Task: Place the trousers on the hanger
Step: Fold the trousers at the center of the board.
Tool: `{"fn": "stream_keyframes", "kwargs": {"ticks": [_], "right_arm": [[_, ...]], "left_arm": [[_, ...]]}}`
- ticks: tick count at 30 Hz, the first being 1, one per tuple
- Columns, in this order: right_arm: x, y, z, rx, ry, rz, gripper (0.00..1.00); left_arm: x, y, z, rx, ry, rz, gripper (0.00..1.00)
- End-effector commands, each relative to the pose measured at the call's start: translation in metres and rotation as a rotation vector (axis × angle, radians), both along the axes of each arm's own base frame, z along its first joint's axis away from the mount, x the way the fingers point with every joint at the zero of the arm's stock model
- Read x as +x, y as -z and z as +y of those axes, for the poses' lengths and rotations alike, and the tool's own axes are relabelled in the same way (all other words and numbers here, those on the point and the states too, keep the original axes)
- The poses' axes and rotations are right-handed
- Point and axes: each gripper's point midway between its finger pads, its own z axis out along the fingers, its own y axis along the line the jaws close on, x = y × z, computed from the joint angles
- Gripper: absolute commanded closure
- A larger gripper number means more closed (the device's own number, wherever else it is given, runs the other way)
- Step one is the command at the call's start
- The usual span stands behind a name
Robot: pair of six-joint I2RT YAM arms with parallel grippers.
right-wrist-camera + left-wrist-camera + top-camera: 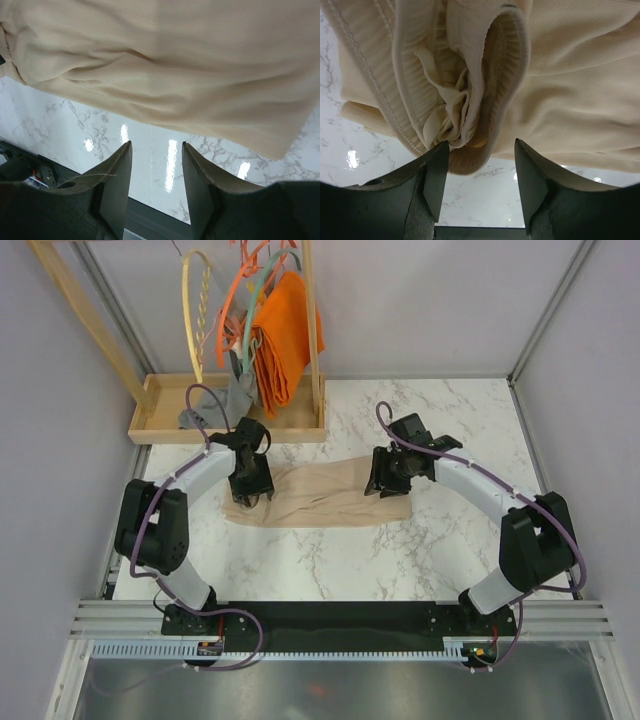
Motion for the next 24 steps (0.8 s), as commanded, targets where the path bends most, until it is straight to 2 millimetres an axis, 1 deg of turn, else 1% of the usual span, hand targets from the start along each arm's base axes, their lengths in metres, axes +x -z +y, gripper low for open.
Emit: {"fn": "stream_keyframes", "kwargs": {"ticks": [1,2,3,4,6,9,10,11,12,13,14,15,16,21,23,24], "right_arm": [[0.000,-0.011,-0.019,-0.019,-0.003,-0.066,0.48],[-0.003,-0.008,-0.022,-0.023,0.000,-0.059,0.48],[-0.002,-0.009,-0.027,-0.023,0.011,-0.064,0.48],[-0.006,-0.004,-0.031,-0.032,0.008,-0.054,0.48],[-0.006,-0.002,-0.037,-0.035,0.020,-0.049,0.48],[-0.010,0.010,-0.045,-0.056,0.037,-0.026,0.50],[-0.010,0.013,-0.046,-0.058,0.041,-0.018,0.50],[-0.013,0.018,-0.049,-0.065,0.046,-0.003,0.50],[-0.013,0.019,-0.050,-0.069,0.045,-0.001,0.52],[-0.015,0.022,-0.051,-0.071,0.042,0.005,0.53],[-0.016,0.023,-0.052,-0.074,0.040,0.010,0.54],[-0.017,0.024,-0.051,-0.070,0.032,0.010,0.56],[-0.018,0.023,-0.050,-0.063,0.024,0.009,0.57],[-0.022,0.018,-0.038,0.007,-0.039,0.000,0.69],[-0.024,0.018,-0.034,0.034,-0.052,-0.002,0.73],[-0.023,0.018,-0.033,0.035,-0.046,-0.002,0.75]], "left_arm": [[0.027,-0.010,0.008,0.101,-0.044,-0.107,0.37],[0.026,-0.010,0.009,0.117,-0.039,-0.107,0.37],[0.025,-0.012,0.007,0.126,-0.029,-0.117,0.37],[0.026,-0.013,0.010,0.148,-0.030,-0.128,0.37],[0.023,-0.012,0.012,0.163,-0.028,-0.122,0.38],[0.020,-0.007,0.018,0.198,-0.022,-0.092,0.47],[0.019,-0.004,0.020,0.210,-0.015,-0.082,0.56],[0.018,-0.002,0.021,0.217,-0.011,-0.071,0.62],[0.016,0.000,0.022,0.220,-0.010,-0.062,0.68],[0.015,0.002,0.022,0.218,0.003,-0.051,0.79],[0.015,0.002,0.022,0.218,0.008,-0.050,0.86],[0.014,0.002,0.022,0.220,0.013,-0.045,0.94],[0.014,0.000,0.023,0.227,0.016,-0.053,0.98],[0.013,-0.028,0.041,0.281,-0.009,-0.097,0.98],[0.008,-0.032,0.052,0.307,-0.021,-0.088,0.98],[0.008,-0.034,0.062,0.312,-0.041,-0.084,0.98]]}}
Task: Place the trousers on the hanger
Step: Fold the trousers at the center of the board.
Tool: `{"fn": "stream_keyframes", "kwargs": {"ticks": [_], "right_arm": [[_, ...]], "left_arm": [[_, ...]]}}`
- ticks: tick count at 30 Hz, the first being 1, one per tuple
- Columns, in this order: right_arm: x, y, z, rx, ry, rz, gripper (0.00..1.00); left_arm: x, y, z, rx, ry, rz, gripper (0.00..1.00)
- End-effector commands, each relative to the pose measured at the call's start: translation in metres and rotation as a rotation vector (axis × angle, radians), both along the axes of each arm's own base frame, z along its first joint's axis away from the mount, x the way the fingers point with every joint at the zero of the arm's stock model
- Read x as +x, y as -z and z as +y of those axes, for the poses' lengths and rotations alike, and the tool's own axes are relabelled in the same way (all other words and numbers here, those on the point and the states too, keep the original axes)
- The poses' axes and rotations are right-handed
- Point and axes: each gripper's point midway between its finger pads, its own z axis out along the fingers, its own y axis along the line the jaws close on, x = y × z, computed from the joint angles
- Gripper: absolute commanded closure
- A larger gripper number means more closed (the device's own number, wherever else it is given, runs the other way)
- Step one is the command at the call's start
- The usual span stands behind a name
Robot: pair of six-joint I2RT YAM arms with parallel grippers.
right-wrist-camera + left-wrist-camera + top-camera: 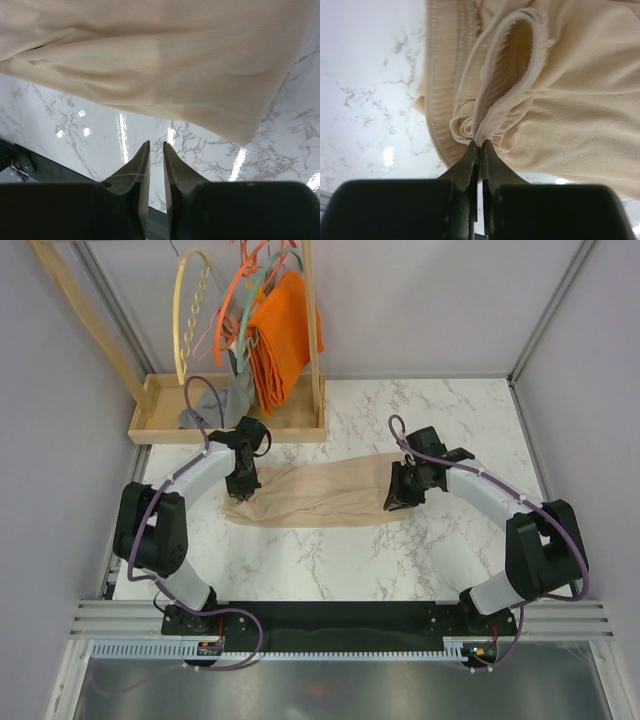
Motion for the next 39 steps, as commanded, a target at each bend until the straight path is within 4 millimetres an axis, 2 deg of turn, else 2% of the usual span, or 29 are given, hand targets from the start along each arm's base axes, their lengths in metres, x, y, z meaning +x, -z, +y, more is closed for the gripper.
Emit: {"fn": "stream_keyframes", "kwargs": {"ticks": [1,4,6,10,15,18,23,25,26,29,30,32,35,36,39], "right_arm": [[0.003,-0.006,0.008,0.051,-0.031,-0.038,0.79],[0.008,0.000,0.010,0.054,-0.018,-0.032,0.81],[0.015,0.007,0.004,0.015,0.010,-0.041,0.80],[0.017,0.026,-0.003,-0.024,0.040,-0.001,0.79],[0.000,0.055,-0.008,-0.047,0.041,0.085,0.80],[-0.013,0.061,-0.024,-0.105,0.050,0.097,0.81],[-0.014,0.074,-0.076,-0.257,0.139,0.109,0.84],[-0.010,0.074,-0.077,-0.249,0.136,0.125,0.84],[-0.007,0.072,-0.075,-0.241,0.129,0.123,0.84],[0.004,0.057,-0.062,-0.172,0.111,0.092,0.84],[0.012,0.047,-0.059,-0.160,0.112,0.069,0.84],[0.014,0.033,-0.057,-0.144,0.105,0.059,0.84],[0.034,-0.003,-0.046,-0.085,0.100,-0.025,0.82],[0.045,-0.018,-0.039,-0.054,0.098,-0.061,0.82],[0.064,-0.033,-0.021,0.039,0.101,-0.094,0.79]], "left_arm": [[0.005,-0.028,0.034,0.076,-0.034,-0.051,0.98],[0.006,-0.024,0.052,0.082,-0.065,-0.030,0.98],[0.008,-0.016,0.061,0.081,-0.078,0.002,0.98],[0.010,0.004,0.065,0.074,-0.063,0.051,0.98],[0.011,0.014,0.061,0.026,-0.073,0.060,0.98],[0.013,0.010,0.063,0.034,-0.074,0.044,0.98],[0.007,0.012,0.085,0.053,-0.131,0.058,0.98],[0.003,0.016,0.091,0.052,-0.153,0.073,0.98],[0.001,0.018,0.093,0.048,-0.161,0.082,0.98],[0.000,0.016,0.089,0.020,-0.168,0.070,0.86],[0.003,0.009,0.087,0.009,-0.179,0.044,0.77],[0.007,-0.001,0.083,-0.020,-0.178,0.014,0.68],[0.013,-0.022,0.074,-0.073,-0.181,-0.034,0.59],[0.016,-0.028,0.068,-0.109,-0.178,-0.049,0.52],[0.024,-0.047,0.057,-0.172,-0.190,-0.096,0.47]]}}
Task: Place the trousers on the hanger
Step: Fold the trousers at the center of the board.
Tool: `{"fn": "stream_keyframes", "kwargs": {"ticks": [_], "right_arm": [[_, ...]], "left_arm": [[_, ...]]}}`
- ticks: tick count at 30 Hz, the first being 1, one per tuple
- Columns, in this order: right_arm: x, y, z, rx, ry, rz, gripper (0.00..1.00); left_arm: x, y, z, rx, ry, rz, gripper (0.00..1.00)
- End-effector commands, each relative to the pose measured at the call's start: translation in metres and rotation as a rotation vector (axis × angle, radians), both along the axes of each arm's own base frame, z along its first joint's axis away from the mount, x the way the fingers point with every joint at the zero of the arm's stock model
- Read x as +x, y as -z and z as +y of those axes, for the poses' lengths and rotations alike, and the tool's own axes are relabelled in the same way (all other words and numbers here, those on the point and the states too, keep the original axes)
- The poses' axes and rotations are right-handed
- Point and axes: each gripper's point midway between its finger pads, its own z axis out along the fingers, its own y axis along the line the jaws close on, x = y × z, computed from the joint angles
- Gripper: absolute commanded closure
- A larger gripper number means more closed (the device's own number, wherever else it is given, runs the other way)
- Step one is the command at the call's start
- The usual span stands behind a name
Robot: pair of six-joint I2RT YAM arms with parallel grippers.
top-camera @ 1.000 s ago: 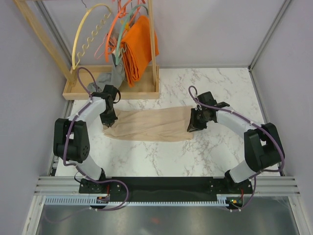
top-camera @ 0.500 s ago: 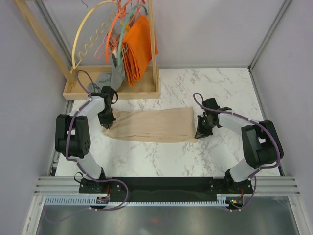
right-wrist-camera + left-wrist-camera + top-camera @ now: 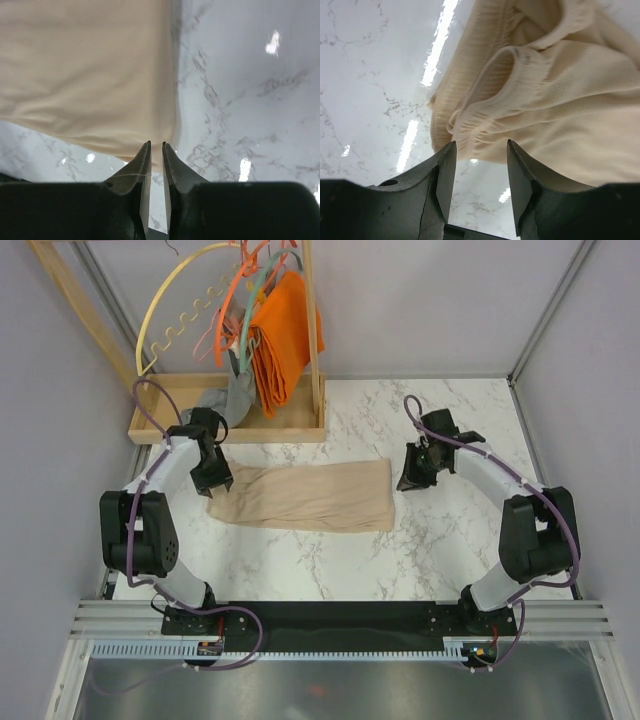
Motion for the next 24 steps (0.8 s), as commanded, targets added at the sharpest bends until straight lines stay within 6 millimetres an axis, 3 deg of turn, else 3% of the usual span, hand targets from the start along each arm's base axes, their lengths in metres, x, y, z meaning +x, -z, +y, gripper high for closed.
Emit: {"fn": "stream_keyframes", "kwargs": {"ticks": [1,4,6,7,8,11,12,16,20,24], "right_arm": [[0.030,-0.030,0.026,0.128,-0.012,-0.083,0.78],[0.042,-0.022,0.051,0.244,-0.011,-0.036,0.76],[0.048,-0.019,0.067,0.312,-0.009,-0.004,0.76],[0.045,-0.019,0.076,0.326,-0.026,0.007,0.75],[0.043,-0.018,0.081,0.331,-0.041,0.015,0.75],[0.029,-0.015,0.095,0.342,-0.093,0.040,0.75],[0.019,-0.007,0.093,0.334,-0.097,0.066,0.75],[-0.011,0.012,0.076,0.273,-0.109,0.100,0.78],[-0.042,0.051,0.048,0.151,-0.092,0.161,0.80],[-0.050,0.077,0.022,0.049,-0.051,0.186,0.81]], "left_arm": [[0.020,-0.040,-0.017,-0.101,-0.023,-0.131,0.47],[0.033,-0.053,-0.027,-0.156,-0.039,-0.190,0.48],[0.047,-0.052,-0.044,-0.243,-0.009,-0.219,0.54],[0.050,-0.049,-0.050,-0.274,0.002,-0.217,0.58],[0.055,-0.037,-0.062,-0.338,0.024,-0.184,0.68],[0.065,-0.018,-0.066,-0.356,0.011,-0.146,0.74],[0.068,-0.007,-0.068,-0.361,0.006,-0.117,0.74],[0.081,0.007,-0.063,-0.334,-0.009,-0.103,0.75],[0.087,0.021,-0.049,-0.276,-0.023,-0.076,0.76],[0.083,0.035,-0.032,-0.230,-0.039,-0.033,0.78]]}}
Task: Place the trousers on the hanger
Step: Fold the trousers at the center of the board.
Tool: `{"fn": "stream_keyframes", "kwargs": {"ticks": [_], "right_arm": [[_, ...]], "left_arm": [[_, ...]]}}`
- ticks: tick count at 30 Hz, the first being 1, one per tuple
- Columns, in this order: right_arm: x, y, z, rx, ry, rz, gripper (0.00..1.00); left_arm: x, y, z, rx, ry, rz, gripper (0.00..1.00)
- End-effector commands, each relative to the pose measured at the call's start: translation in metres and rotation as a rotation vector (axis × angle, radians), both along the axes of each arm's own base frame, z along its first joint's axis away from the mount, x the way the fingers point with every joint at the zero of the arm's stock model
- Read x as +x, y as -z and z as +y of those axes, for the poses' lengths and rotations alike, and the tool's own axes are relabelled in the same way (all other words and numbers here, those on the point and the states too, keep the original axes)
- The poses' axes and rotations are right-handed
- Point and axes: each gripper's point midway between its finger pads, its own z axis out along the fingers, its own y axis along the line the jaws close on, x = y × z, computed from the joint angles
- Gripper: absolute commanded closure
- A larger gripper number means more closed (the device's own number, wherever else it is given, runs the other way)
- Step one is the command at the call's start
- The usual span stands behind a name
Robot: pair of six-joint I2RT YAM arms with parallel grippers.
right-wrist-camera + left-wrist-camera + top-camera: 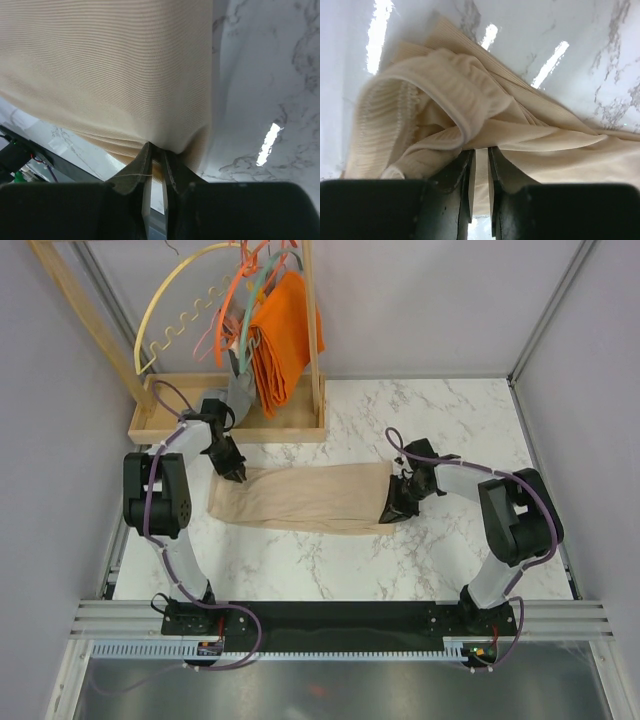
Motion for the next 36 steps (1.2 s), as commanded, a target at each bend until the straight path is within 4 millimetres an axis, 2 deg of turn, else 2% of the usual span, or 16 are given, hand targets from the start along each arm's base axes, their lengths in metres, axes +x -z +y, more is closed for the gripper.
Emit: {"fn": "stream_keyframes", "kwargs": {"ticks": [1,5,7,13,14,15,17,20,23,24,25,28,29,30,34,36], "right_arm": [[0.003,0.020,-0.031,-0.148,0.006,-0.051,0.81],[0.003,0.027,-0.048,-0.224,0.019,-0.051,0.81],[0.003,0.027,-0.060,-0.288,0.017,-0.053,0.81],[0.011,0.012,-0.079,-0.400,-0.026,-0.090,0.81],[0.014,0.005,-0.079,-0.400,-0.029,-0.106,0.80],[0.017,0.000,-0.078,-0.391,-0.029,-0.120,0.80],[0.023,-0.017,-0.066,-0.327,-0.029,-0.160,0.78],[0.033,-0.040,-0.050,-0.245,-0.011,-0.197,0.75],[0.043,-0.063,-0.037,-0.176,-0.002,-0.234,0.70],[0.045,-0.070,-0.033,-0.161,-0.007,-0.249,0.65],[0.052,-0.080,-0.030,-0.148,-0.007,-0.276,0.62],[0.059,-0.100,-0.024,-0.120,-0.026,-0.312,0.55],[0.058,-0.103,-0.023,-0.116,-0.037,-0.312,0.54],[0.058,-0.107,-0.021,-0.105,-0.044,-0.317,0.53],[0.062,-0.120,-0.018,-0.096,-0.060,-0.329,0.53],[0.059,-0.126,-0.017,-0.087,-0.064,-0.324,0.52]], "left_arm": [[0.015,0.002,0.022,0.066,-0.016,-0.015,0.78],[0.015,0.010,0.036,0.125,0.009,0.005,0.79],[0.015,0.007,0.037,0.131,0.023,-0.002,0.80],[0.014,-0.006,0.038,0.141,0.040,-0.031,0.81],[0.013,-0.010,0.034,0.120,0.041,-0.041,0.80],[0.011,-0.024,0.033,0.114,0.033,-0.076,0.78],[0.007,-0.043,0.019,0.033,0.029,-0.117,0.69],[-0.014,-0.086,-0.002,-0.043,0.058,-0.223,0.56],[-0.033,-0.117,-0.016,-0.086,0.084,-0.300,0.48],[-0.040,-0.126,-0.018,-0.094,0.084,-0.325,0.45],[-0.047,-0.150,-0.020,-0.104,0.091,-0.401,0.43],[-0.055,-0.197,-0.022,-0.096,0.138,-0.535,0.42],[-0.059,-0.203,-0.021,-0.070,0.145,-0.532,0.42],[-0.056,-0.220,-0.023,-0.054,0.164,-0.580,0.42],[-0.059,-0.245,-0.012,-0.007,0.124,-0.652,0.42],[-0.052,-0.271,0.000,0.049,0.081,-0.732,0.42]]}}
